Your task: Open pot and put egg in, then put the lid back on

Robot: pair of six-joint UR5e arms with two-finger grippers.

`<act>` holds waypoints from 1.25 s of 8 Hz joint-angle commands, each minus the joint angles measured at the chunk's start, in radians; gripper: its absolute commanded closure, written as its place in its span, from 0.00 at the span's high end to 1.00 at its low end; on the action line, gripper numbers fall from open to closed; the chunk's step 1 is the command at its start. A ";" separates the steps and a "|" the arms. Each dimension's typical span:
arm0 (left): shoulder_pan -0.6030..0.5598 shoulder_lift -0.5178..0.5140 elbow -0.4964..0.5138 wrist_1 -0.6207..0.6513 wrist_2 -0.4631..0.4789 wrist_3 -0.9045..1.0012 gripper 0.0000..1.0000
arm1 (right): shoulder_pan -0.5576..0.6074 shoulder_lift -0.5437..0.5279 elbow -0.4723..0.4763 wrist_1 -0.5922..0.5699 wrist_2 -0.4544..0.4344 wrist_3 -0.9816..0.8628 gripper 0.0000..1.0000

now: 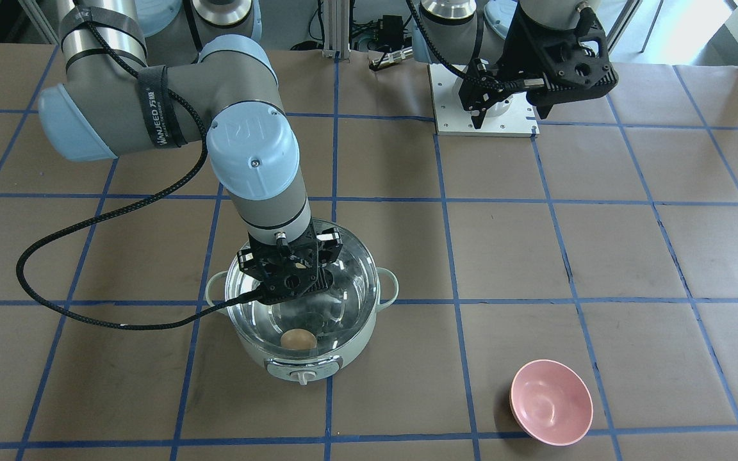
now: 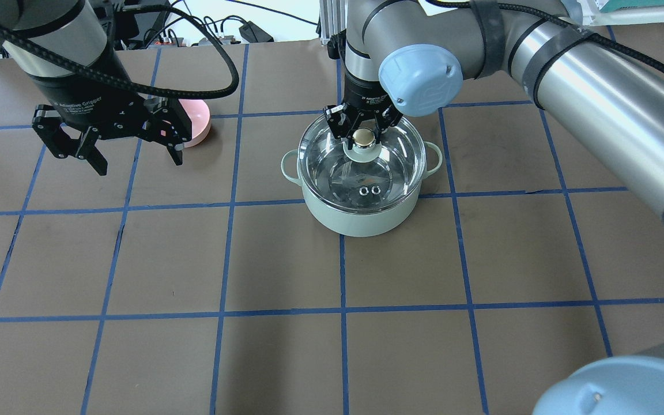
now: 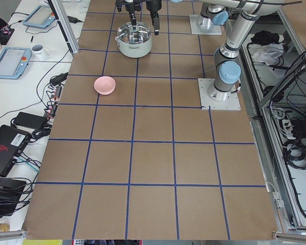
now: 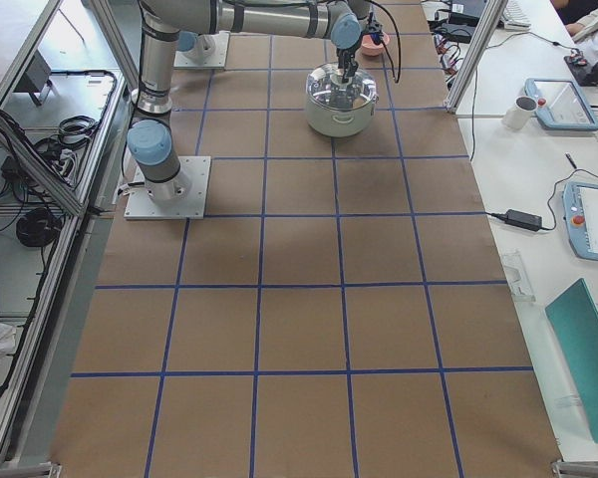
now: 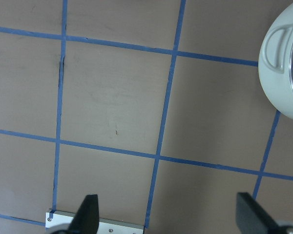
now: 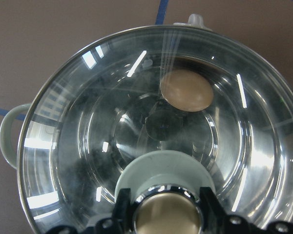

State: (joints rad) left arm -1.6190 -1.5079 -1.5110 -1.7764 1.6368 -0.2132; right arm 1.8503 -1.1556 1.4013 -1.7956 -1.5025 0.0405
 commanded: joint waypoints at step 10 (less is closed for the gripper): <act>0.001 0.000 0.000 0.000 0.002 -0.002 1.00 | -0.219 -0.277 0.021 0.226 -0.056 -0.010 1.00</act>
State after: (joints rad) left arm -1.6183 -1.5079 -1.5110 -1.7764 1.6374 -0.2139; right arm 1.7298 -1.3426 1.4210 -1.6793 -1.5440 0.0379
